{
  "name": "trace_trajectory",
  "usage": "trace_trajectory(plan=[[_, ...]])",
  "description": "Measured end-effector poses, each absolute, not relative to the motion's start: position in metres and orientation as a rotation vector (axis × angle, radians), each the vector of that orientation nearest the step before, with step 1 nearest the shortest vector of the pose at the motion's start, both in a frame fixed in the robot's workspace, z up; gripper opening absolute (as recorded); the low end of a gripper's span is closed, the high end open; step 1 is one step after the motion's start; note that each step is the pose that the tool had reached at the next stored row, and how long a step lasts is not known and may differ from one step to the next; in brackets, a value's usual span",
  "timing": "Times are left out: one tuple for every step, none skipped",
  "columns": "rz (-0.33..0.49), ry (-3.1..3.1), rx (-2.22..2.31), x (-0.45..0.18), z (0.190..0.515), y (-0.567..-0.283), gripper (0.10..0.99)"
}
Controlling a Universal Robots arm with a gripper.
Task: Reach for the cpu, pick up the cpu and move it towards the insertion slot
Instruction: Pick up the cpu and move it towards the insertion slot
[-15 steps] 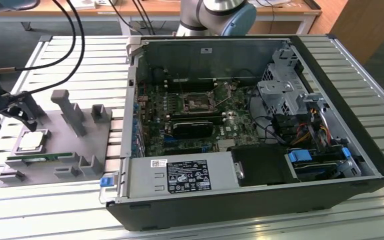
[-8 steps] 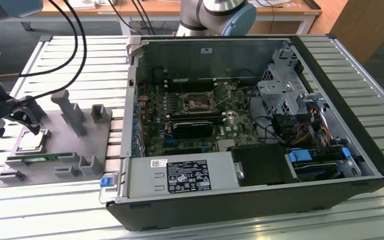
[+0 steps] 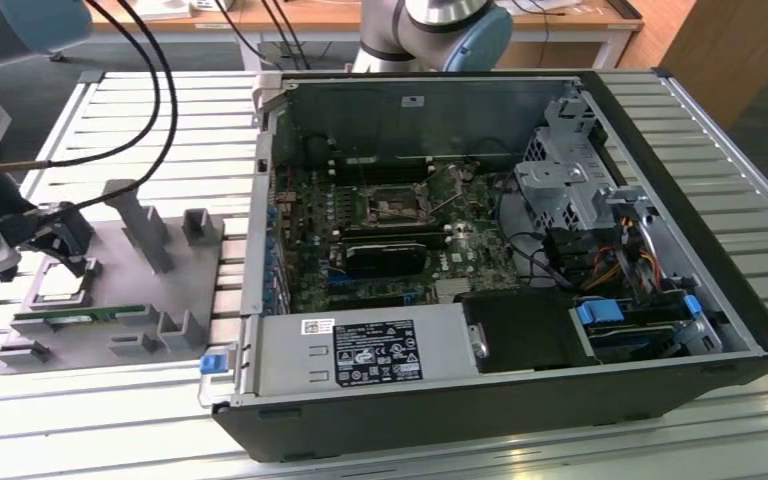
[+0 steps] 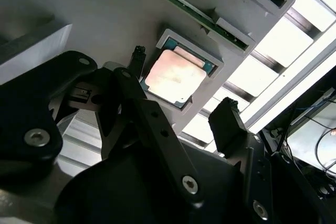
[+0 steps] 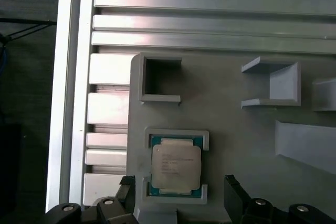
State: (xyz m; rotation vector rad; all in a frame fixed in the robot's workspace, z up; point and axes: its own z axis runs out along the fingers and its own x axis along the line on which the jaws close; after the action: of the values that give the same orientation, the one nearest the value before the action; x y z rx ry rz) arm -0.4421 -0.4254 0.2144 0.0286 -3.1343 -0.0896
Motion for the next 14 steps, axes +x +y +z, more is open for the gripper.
trace_trajectory(plan=[[-0.090, -3.134, 0.029, -0.442, 0.213, -0.424, 0.761], [-0.089, -3.134, 0.029, -0.442, 0.211, -0.424, 0.761], [-0.089, -3.134, 0.029, -0.442, 0.209, -0.424, 0.761], [-0.089, -3.134, 0.028, -0.443, 0.207, -0.423, 0.761], [-0.089, -3.135, 0.027, -0.443, 0.206, -0.423, 0.761], [-0.089, -3.135, 0.024, -0.443, 0.203, -0.423, 0.761], [-0.089, -3.135, 0.021, -0.444, 0.202, -0.423, 0.761], [-0.089, -3.135, 0.019, -0.444, 0.200, -0.423, 0.761], [-0.089, -3.135, 0.018, -0.444, 0.198, -0.423, 0.761], [-0.089, -3.135, 0.017, -0.444, 0.197, -0.422, 0.761], [-0.088, -3.135, 0.017, -0.444, 0.195, -0.422, 0.761], [-0.089, -3.135, 0.017, -0.444, 0.194, -0.422, 0.761], [-0.089, -3.135, 0.018, -0.444, 0.193, -0.421, 0.761], [-0.089, -3.135, 0.018, -0.444, 0.192, -0.421, 0.753]])
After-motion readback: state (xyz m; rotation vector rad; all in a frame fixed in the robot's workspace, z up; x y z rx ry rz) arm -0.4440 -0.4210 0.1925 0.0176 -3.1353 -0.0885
